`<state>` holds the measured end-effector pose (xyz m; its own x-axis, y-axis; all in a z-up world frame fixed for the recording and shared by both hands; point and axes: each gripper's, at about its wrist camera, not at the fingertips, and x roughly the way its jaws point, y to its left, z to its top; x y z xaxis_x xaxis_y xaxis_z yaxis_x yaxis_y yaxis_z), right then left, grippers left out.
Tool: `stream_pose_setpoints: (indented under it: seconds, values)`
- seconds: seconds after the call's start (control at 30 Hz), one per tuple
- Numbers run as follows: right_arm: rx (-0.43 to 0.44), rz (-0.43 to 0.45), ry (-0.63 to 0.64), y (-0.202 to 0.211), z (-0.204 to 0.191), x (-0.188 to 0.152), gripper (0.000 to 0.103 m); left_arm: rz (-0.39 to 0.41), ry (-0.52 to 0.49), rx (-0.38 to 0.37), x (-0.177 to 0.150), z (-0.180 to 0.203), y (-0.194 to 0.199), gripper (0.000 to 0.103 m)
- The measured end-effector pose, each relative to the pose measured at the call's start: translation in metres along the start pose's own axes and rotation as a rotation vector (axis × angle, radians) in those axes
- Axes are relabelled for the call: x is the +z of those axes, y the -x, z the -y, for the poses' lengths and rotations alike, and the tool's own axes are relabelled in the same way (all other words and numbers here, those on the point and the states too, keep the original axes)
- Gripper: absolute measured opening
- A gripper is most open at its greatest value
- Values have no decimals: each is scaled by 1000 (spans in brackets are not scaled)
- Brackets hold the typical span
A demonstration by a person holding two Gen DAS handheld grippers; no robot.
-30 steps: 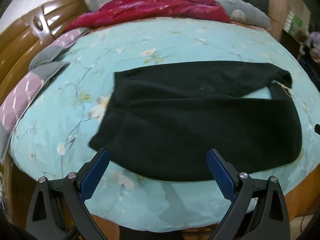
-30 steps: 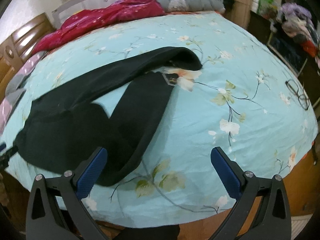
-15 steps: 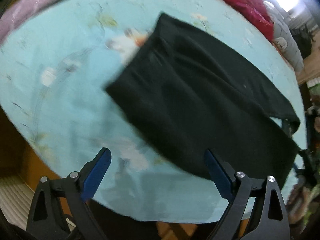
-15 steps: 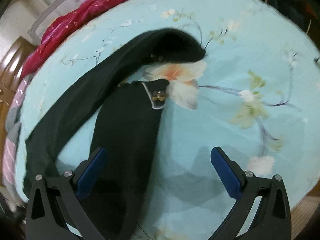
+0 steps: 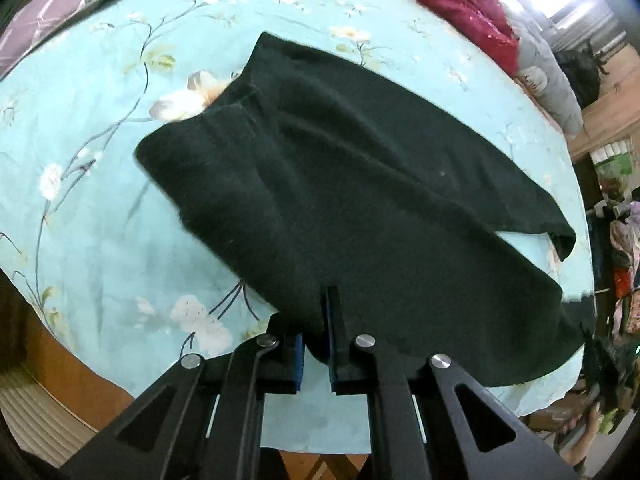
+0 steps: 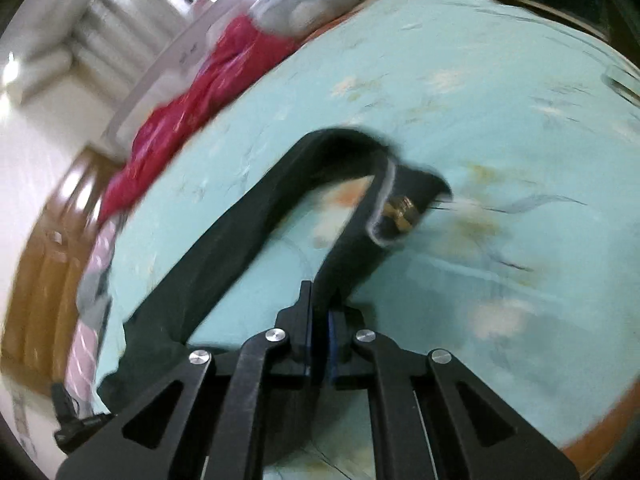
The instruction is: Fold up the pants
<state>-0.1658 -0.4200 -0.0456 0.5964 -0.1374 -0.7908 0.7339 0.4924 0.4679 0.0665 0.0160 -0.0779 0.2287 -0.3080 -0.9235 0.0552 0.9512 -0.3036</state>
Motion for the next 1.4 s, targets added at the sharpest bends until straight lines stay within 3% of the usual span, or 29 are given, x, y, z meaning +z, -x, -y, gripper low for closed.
stream_pose_setpoints:
  seconds: [0.1, 0.17, 0.23, 0.3, 0.4, 0.43, 0.47, 0.5, 0.53, 0.6, 0.73, 0.9, 1.0, 1.03, 1.07, 1.1, 1.13, 1.17, 1.2, 1.27, 1.3, 1.4]
  values:
    - [-101, -37, -67, 10, 48, -19, 7, -83, 41, 34, -2, -8, -23, 7]
    - [-110, -96, -140, 7, 72, -36, 8, -74, 35, 25, -3, -11, -19, 9]
    - [-105, -98, -178, 14, 77, -44, 12, -71, -18, 25, -7, -14, -5, 10]
    - [-139, -70, -192, 27, 77, -42, 12, -43, -62, 4, -10, -21, 21, 12]
    - [-165, 19, -170, 56, 67, -26, 13, 93, -98, 33, 0, -33, 66, 14]
    - [-155, 45, -158, 59, 65, -16, 14, 150, -105, 57, 12, -36, 78, 26]
    - [-137, 61, -147, 61, 58, -7, 17, 178, -106, 80, 22, -37, 80, 49]
    - [-117, 61, -142, 58, 53, 1, 32, 197, -100, 98, 33, -37, 82, 62]
    - [-75, 45, -151, 48, 43, 15, 61, 221, -79, 118, 47, -37, 80, 77]
    - [-21, 35, -178, 33, 36, 26, 83, 218, -46, 161, 70, -38, 69, 76]
    - [120, 17, -247, -26, 8, 58, 83, 93, 13, 183, 122, -33, 17, 75]
    - [240, -51, -435, -108, 7, 86, 83, 13, 65, 172, 143, -28, -20, 72]
    - [285, -46, -464, -138, 4, 100, 83, -27, 47, 198, 149, -21, -40, 57]
    - [254, -67, -461, -156, 4, 106, 79, -32, 39, 237, 152, -19, -46, 49]
    - [196, -103, -458, -170, 4, 111, 68, -38, 32, 273, 151, -15, -48, 38]
    - [156, -125, -456, -175, 6, 114, 22, -40, 30, 279, 153, -15, -50, 26]
    - [154, -144, -438, -179, 5, 123, 6, -54, 44, 218, 154, -15, -49, 10]
    - [190, -94, -387, -169, -1, 137, 6, -42, 66, 197, 155, -16, -45, 9]
    - [232, 10, -293, -145, -12, 148, 6, -21, 75, 179, 156, -16, -42, 9]
    - [223, 121, -123, -118, -31, 153, 6, -6, 46, 221, 157, -11, -51, 9]
    - [168, 121, -58, -118, -35, 153, 6, -20, 30, 266, 157, -9, -63, 9]
    - [-112, -76, -90, -157, -1, 139, 10, -3, -10, 323, 155, -2, -70, 9]
